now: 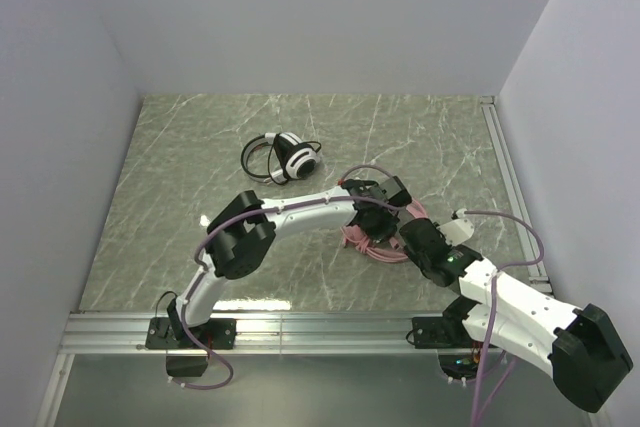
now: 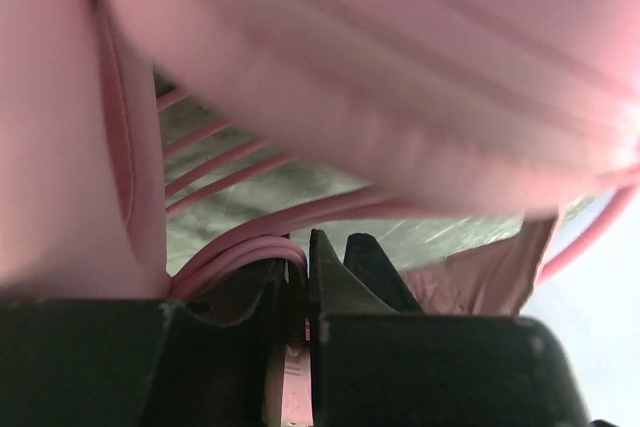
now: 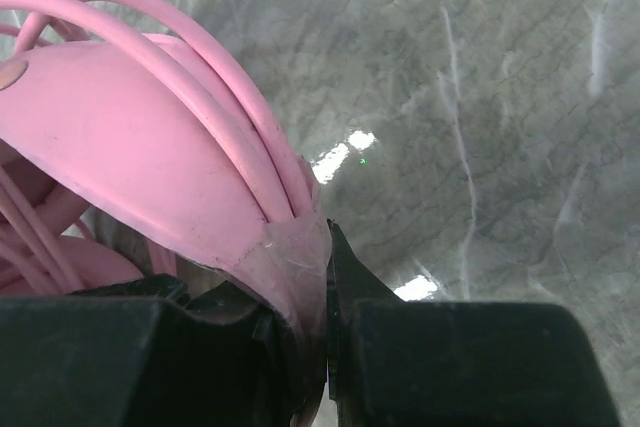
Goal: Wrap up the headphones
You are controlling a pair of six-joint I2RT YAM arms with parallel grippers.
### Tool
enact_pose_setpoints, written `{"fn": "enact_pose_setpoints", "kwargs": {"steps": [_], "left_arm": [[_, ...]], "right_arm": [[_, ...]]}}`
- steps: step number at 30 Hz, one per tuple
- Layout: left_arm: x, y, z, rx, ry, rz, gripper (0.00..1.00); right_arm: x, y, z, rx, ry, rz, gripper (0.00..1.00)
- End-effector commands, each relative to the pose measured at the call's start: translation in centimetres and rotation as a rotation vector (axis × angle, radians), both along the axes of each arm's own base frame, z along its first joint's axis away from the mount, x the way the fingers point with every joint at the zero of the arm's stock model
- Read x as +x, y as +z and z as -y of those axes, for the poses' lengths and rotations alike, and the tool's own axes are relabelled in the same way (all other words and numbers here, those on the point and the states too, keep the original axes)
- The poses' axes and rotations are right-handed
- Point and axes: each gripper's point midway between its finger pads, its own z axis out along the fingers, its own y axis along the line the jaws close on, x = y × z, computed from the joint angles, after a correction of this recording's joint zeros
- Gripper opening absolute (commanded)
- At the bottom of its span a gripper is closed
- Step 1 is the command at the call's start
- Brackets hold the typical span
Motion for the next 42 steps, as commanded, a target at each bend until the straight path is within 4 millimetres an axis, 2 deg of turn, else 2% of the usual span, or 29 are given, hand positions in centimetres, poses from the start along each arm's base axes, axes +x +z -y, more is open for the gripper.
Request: {"fn": "enact_pose_setpoints", "kwargs": {"steps": [1,8,14,15,18,24,28,36,41,42], "left_arm": [[-0.2,-2.2,-0.7,0.049,-0.032,-0.084,0.04],[1.5,-1.8,-2.3,0.172,-0.001,-0.013,0.04],[1.1,-3.8,-2.3,0.209,-0.059,-0.044,0.04],[1.0,-4.6,-2.5,0.227,-0.065,-0.062,0.04],[1.3,-5.5,-2.6,0.245,-0.082,-0.073,0.01],[2.2,-6.2,-4.3,0.331,-0.023,-0.031,0.00],[2.7,-6.4,-4.7,0.358,-0.004,-0.010,0.00],[1.8,-9.5,-4.6,0.369,-0.065,-0.099,0.02],[2.5,-9.9,-5.5,0.430,-0.070,-0.064,0.01],[2.5,-10.0,-6.4,0.474,-0.067,-0.068,0.00]], "right_arm": [[2.1,2.7,-1.6,0.104,-0.032,0.131,0.00],[2.2,2.5,-1.6,0.101,-0.033,0.138,0.00],[2.4,2.4,-2.1,0.104,-0.011,0.141,0.00],[2.4,2.5,-2.1,0.102,-0.008,0.143,0.00],[2.4,2.9,-2.3,0.102,-0.004,0.155,0.00],[2.5,3.1,-2.6,0.095,0.006,0.162,0.00],[2.4,2.5,-3.0,0.079,0.024,0.135,0.00],[2.3,2.4,-3.5,0.069,0.057,0.133,0.00],[2.3,3.3,-3.2,0.046,0.056,0.135,0.00],[2.2,3.7,-3.0,0.033,0.050,0.127,0.00]]}}
